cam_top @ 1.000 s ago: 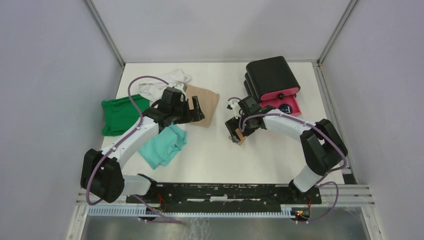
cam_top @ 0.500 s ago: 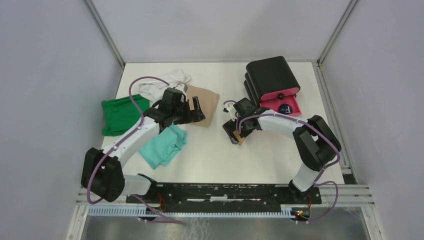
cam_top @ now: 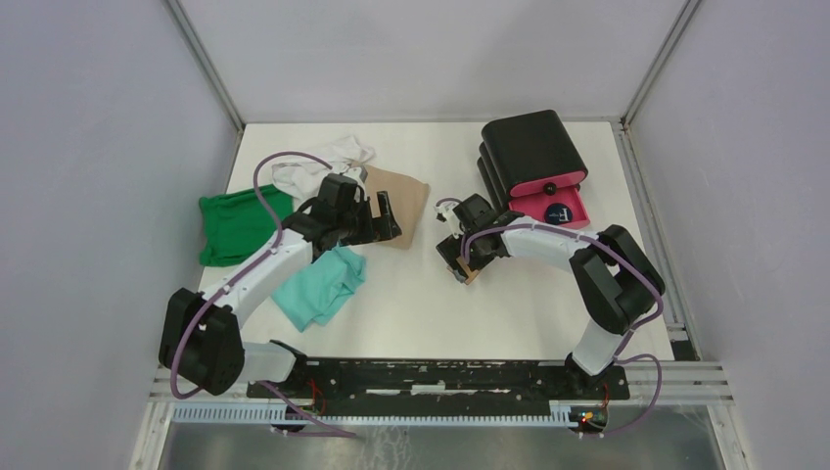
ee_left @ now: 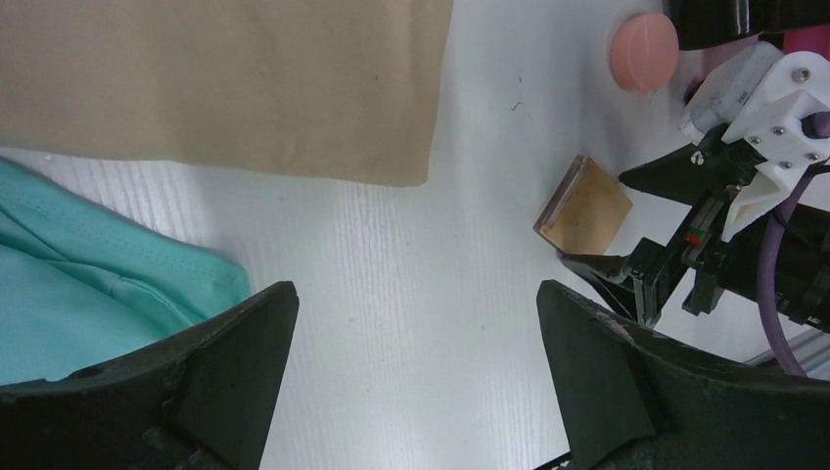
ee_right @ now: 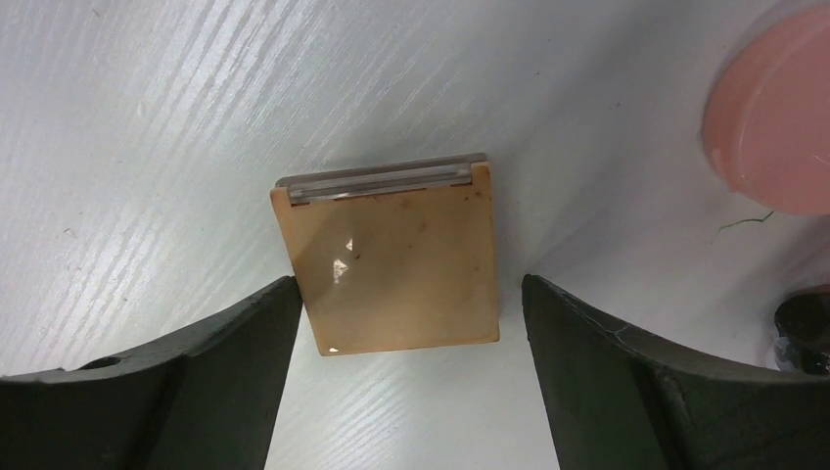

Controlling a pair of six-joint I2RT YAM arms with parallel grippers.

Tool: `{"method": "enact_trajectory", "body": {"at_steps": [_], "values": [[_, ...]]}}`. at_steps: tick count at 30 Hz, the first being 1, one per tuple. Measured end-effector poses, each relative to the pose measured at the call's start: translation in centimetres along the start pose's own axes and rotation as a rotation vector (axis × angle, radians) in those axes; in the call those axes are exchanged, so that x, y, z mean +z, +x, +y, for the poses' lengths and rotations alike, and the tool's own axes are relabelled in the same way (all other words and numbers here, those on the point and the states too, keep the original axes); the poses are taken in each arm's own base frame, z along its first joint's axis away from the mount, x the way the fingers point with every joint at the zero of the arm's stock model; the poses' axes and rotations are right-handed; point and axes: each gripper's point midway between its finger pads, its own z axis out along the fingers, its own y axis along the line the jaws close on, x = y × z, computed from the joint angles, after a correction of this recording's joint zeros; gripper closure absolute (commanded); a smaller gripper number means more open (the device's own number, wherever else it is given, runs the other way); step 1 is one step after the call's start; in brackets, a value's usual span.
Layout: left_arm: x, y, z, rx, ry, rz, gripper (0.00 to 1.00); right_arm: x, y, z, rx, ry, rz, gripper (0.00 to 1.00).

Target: Organize the makeup

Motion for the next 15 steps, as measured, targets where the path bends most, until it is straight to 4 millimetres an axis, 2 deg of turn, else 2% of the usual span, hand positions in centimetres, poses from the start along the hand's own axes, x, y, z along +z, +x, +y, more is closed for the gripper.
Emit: {"method": "enact_trajectory", "body": {"at_steps": [8, 15], "values": [[0.1, 0.37, 0.19, -0.001, -0.003, 0.009, 0.01, 0.16, 0.14, -0.11, 0.01, 0.034, -0.002, 0.14], [0.08, 0.44, 0.07, -0.002, 0.005, 0.013, 0.01, 0.17, 0.14, 0.08, 0.01, 0.036, -0.002, 0.21]]}}
